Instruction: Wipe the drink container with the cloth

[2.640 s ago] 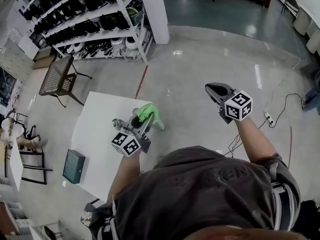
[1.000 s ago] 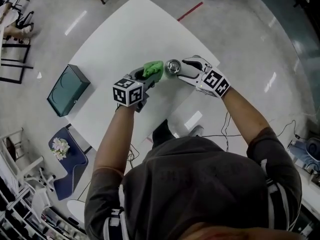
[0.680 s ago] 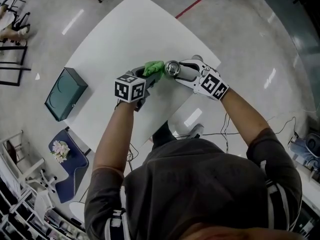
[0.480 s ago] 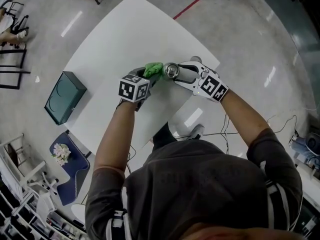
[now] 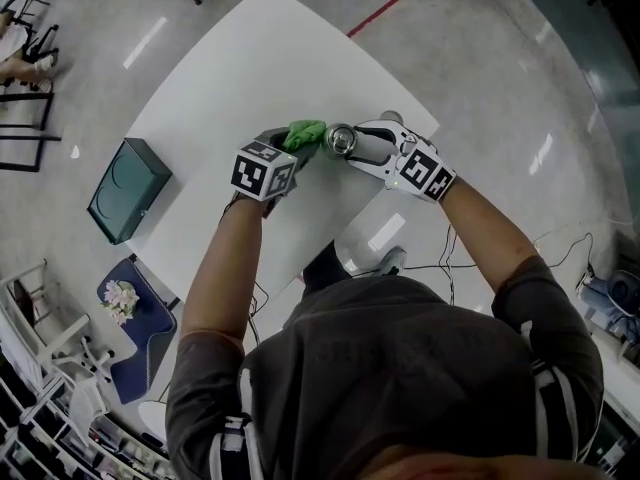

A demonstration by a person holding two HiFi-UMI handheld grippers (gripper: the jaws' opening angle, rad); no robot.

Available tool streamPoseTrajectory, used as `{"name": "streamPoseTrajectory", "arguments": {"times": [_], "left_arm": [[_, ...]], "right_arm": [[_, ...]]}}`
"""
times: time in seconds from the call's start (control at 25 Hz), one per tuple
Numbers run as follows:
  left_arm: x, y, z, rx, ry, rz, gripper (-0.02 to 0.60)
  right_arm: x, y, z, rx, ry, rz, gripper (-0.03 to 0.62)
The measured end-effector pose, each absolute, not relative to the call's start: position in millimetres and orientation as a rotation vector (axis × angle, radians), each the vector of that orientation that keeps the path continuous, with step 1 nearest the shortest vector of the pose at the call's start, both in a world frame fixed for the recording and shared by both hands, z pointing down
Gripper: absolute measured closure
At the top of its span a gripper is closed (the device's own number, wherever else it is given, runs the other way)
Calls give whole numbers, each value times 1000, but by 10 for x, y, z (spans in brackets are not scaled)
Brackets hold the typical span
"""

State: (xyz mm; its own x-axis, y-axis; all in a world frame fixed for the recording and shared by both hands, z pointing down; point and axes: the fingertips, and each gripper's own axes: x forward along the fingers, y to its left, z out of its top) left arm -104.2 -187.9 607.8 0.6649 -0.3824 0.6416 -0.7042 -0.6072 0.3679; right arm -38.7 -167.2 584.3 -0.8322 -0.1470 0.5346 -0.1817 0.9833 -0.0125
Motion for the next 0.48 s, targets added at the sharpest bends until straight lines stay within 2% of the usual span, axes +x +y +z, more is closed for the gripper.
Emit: {"name": "streamPoseTrajectory", "arguments": {"times": [0.16,0.48], "left_arm": [[-1106,-1642,5763,2247,-809,587,462],[-898,-1435,6056,2194,-786,691,451]], "right_arm": [[-403,-1674,5864,218,-2557,74,354],[-403,-1671,5860,205,-2541,64,353]]}}
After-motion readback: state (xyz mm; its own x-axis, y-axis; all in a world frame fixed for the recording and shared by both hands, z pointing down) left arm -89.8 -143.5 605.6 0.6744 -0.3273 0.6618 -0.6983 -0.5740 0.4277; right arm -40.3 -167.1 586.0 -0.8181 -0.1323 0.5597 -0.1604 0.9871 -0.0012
